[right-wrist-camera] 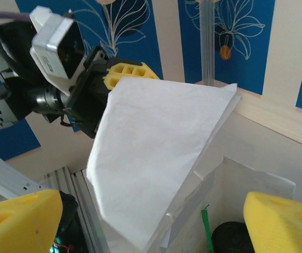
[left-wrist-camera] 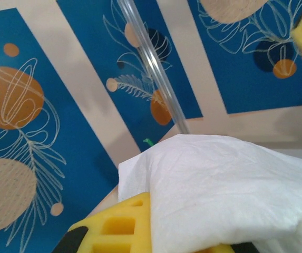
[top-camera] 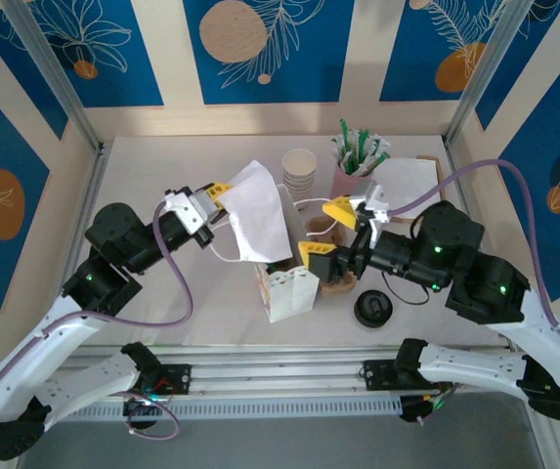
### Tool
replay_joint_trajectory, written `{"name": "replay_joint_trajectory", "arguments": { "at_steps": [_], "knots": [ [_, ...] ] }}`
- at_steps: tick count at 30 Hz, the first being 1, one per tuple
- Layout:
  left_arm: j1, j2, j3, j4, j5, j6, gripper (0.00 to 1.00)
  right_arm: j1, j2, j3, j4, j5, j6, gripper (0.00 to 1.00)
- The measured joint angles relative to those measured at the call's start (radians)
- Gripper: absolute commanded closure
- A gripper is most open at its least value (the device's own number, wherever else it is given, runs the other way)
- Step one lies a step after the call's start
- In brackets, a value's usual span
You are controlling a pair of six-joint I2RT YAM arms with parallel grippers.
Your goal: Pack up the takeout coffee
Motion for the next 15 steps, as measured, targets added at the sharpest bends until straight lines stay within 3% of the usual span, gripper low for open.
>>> {"name": "replay_joint_trajectory", "arguments": {
  "at_steps": [15],
  "knots": [
    [-0.001,-0.011,-0.004,0.012,0.238,-0.127,0.94,-0.002,0.124,0.037,0.080,-0.056,-0.366,0.05]
  ]
}}
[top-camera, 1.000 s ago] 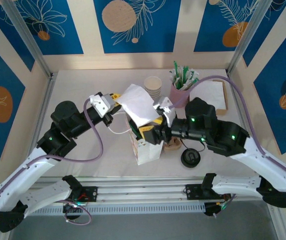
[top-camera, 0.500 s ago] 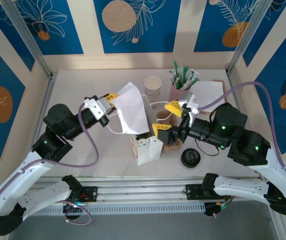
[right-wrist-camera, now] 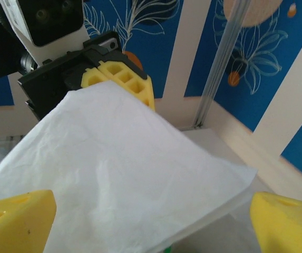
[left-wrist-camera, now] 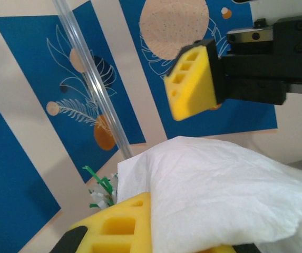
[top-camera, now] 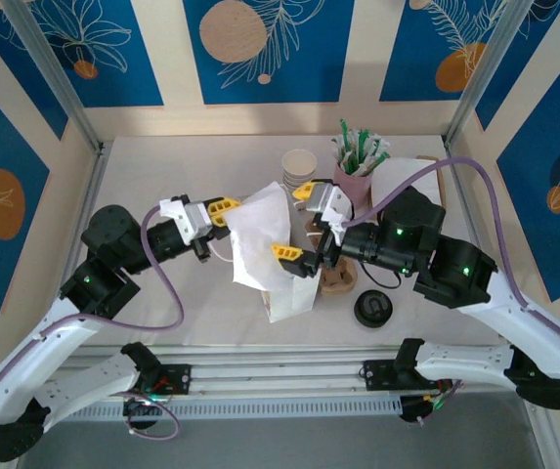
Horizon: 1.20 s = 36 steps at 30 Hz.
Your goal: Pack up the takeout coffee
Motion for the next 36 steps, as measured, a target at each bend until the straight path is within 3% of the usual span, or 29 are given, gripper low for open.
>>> {"name": "replay_joint_trajectory", "arguments": {
  "at_steps": [12,23,27,33,36],
  "knots": [
    [0.000,-0.003,-0.010,0.000,0.034,-0.014,0.93,0.000,0.111,-0.011,0.067,0.023,-0.141,0.09],
    [-0.001,-0.007,-0.015,-0.002,0.053,-0.013,0.92,0.000,0.120,-0.012,0.058,0.015,-0.164,0.44],
    [-0.001,-0.008,-0.015,-0.014,0.053,-0.002,0.87,0.000,0.123,-0.012,0.045,0.016,-0.166,0.63],
    [-0.003,-0.027,-0.015,-0.051,0.040,0.040,0.35,0.000,0.121,-0.012,0.029,0.016,-0.156,0.89],
    [-0.004,-0.045,-0.016,-0.083,0.019,0.075,0.19,0.000,0.113,-0.012,0.006,0.021,-0.141,1.00]
  ]
}}
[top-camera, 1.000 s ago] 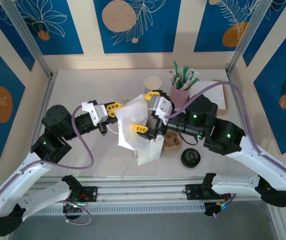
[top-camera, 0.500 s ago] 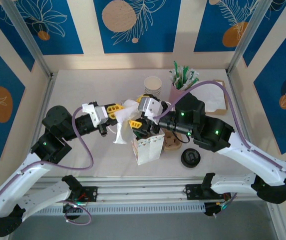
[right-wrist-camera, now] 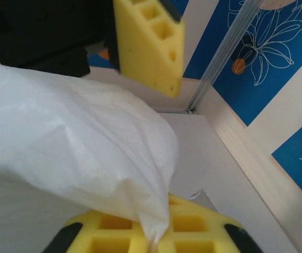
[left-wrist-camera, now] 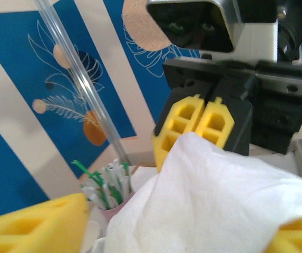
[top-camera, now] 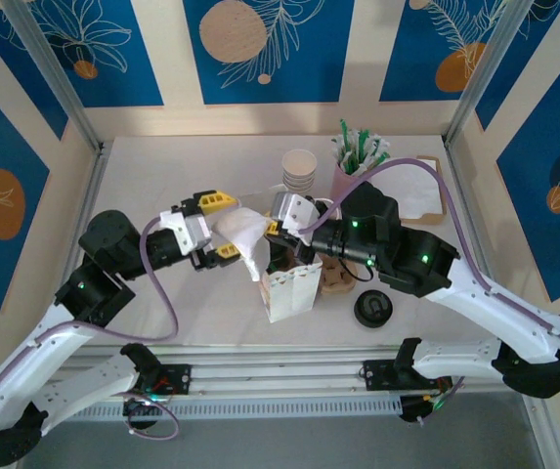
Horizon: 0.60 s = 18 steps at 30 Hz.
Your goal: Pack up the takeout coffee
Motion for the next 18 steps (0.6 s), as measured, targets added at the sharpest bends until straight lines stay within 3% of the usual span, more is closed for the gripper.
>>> {"name": "replay_joint_trajectory", "arguments": {
  "at_steps": [1,6,13,18],
  "knots": [
    [0.000,-0.009,-0.003,-0.009,-0.016,0.015,0.13,0.000,-0.004,0.000,-0.011,0.006,0.010,1.00],
    [-0.001,-0.085,-0.057,-0.043,-0.129,0.085,0.00,0.001,-0.029,0.000,-0.085,0.060,0.056,1.00],
    [-0.001,-0.220,-0.161,-0.061,-0.312,0.100,0.00,0.001,-0.019,0.051,-0.222,0.236,0.198,1.00],
    [-0.001,-0.283,-0.211,-0.084,-0.408,-0.002,0.00,0.001,0.115,0.266,-0.402,0.356,0.389,1.00]
  ]
}}
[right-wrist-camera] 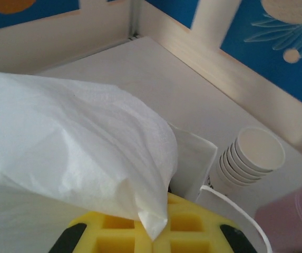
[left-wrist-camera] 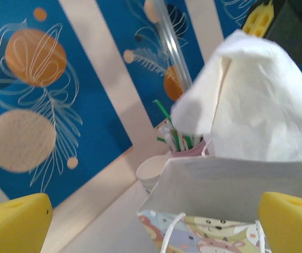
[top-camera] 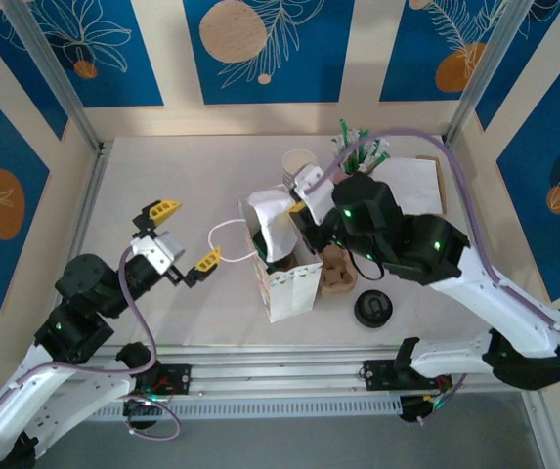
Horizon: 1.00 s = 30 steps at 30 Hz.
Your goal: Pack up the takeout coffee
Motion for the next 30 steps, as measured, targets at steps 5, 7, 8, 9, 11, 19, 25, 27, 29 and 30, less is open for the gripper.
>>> {"name": "replay_joint_trajectory", "arguments": {
  "at_steps": [5,7,8,9,11,19,25,27,29,30],
  "knots": [
    [0.000,-0.038,-0.042,-0.050,-0.112,-0.142,0.00,0.000,0.142,0.171,-0.152,0.047,0.235,1.00],
    [0.000,-0.042,-0.043,-0.082,-0.171,-0.200,0.00,0.000,0.177,0.182,-0.195,0.041,0.334,1.00],
    [0.000,-0.042,-0.043,-0.094,-0.198,-0.223,0.00,0.000,0.190,0.185,-0.208,0.041,0.370,1.00],
    [0.000,-0.042,-0.040,-0.119,-0.234,-0.251,0.00,0.000,0.204,0.188,-0.227,0.042,0.415,1.00],
    [0.000,-0.041,-0.033,-0.169,-0.291,-0.296,0.00,0.000,0.221,0.188,-0.252,0.051,0.481,1.00],
    [0.000,-0.041,-0.021,-0.293,-0.346,-0.436,0.00,-0.011,0.210,0.159,-0.241,0.050,0.529,1.00],
    [0.000,-0.048,-0.053,-0.302,-0.358,-0.517,0.00,-0.016,0.210,0.116,-0.239,0.054,0.503,1.00],
    [0.000,-0.054,-0.066,-0.306,-0.372,-0.530,0.00,-0.015,0.212,0.089,-0.241,0.056,0.490,1.00],
    [0.000,-0.060,-0.076,-0.308,-0.391,-0.543,0.00,-0.015,0.217,0.069,-0.241,0.058,0.471,0.98],
    [0.000,-0.064,-0.078,-0.307,-0.401,-0.549,0.00,-0.015,0.218,0.060,-0.240,0.058,0.459,0.95]
  ]
}}
